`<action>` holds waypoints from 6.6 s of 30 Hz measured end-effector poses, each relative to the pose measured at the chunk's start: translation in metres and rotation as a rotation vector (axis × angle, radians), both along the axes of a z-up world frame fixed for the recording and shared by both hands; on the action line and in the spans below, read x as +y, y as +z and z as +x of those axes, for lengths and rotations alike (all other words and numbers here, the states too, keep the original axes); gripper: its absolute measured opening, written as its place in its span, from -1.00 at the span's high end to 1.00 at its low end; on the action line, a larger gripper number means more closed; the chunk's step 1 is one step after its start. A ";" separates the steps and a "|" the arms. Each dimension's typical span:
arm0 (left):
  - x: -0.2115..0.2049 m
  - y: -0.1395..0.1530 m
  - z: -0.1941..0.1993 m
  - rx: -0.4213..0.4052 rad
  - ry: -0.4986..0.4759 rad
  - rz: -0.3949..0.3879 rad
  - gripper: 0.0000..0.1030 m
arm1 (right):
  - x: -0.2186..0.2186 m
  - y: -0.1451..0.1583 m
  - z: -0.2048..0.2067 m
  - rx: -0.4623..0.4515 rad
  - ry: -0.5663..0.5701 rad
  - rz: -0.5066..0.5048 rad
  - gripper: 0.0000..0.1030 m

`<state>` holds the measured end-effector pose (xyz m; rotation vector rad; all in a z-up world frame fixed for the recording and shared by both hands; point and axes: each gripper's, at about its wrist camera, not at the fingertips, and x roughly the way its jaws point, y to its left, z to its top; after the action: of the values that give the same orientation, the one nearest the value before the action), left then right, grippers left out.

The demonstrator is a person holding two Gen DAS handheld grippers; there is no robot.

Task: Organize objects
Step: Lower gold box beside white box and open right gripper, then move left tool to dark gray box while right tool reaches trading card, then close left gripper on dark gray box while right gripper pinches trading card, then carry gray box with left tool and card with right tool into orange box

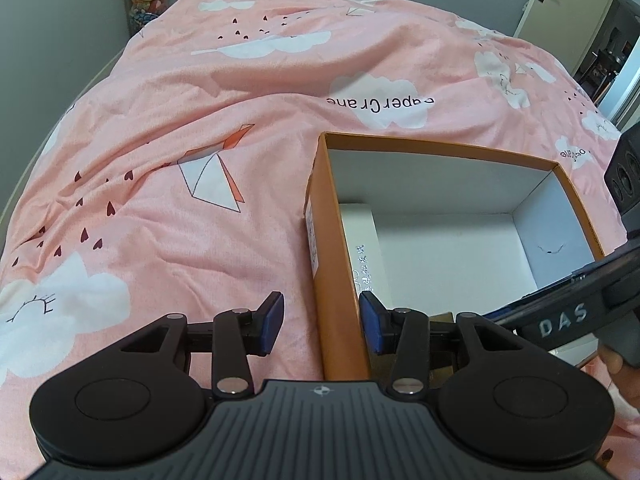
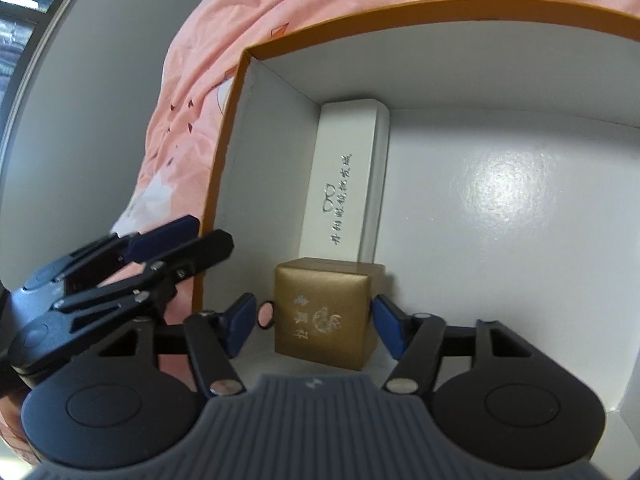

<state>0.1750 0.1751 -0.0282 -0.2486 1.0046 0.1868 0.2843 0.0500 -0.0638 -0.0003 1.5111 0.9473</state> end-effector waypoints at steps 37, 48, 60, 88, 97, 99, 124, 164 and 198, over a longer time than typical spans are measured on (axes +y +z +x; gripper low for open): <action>-0.010 0.003 -0.006 0.022 -0.022 -0.034 0.03 | -0.015 -0.030 -0.008 0.089 0.015 0.005 0.71; -0.041 0.048 -0.035 -0.063 -0.059 -0.008 0.06 | -0.036 0.008 -0.031 -0.070 -0.002 0.079 0.60; -0.109 0.062 -0.085 -0.087 -0.225 -0.109 0.06 | -0.142 0.070 -0.099 -0.381 -0.071 0.190 0.25; -0.093 -0.078 -0.105 0.048 0.087 -0.340 -0.48 | -0.167 -0.001 -0.159 -0.508 -0.171 -0.038 -0.10; -0.087 -0.103 -0.096 0.074 0.090 -0.445 -0.44 | -0.158 -0.015 -0.149 -0.510 -0.145 -0.121 -0.13; -0.089 -0.105 -0.094 0.075 0.089 -0.441 -0.43 | -0.158 -0.017 -0.148 -0.510 -0.148 -0.135 -0.13; -0.092 -0.065 -0.110 0.041 0.031 -0.404 0.20 | -0.164 -0.032 -0.145 -0.423 -0.135 -0.149 0.23; -0.074 -0.041 -0.124 0.032 0.065 -0.138 0.09 | -0.134 -0.033 -0.138 -0.431 -0.003 -0.215 -0.18; -0.057 0.028 -0.139 -0.174 -0.051 -0.452 0.16 | -0.164 0.060 -0.120 -0.293 -0.116 0.063 -0.17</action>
<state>0.0357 0.1179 0.0000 -0.6397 0.8693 -0.1109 0.1640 -0.1143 -0.0038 -0.0057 1.1980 0.8606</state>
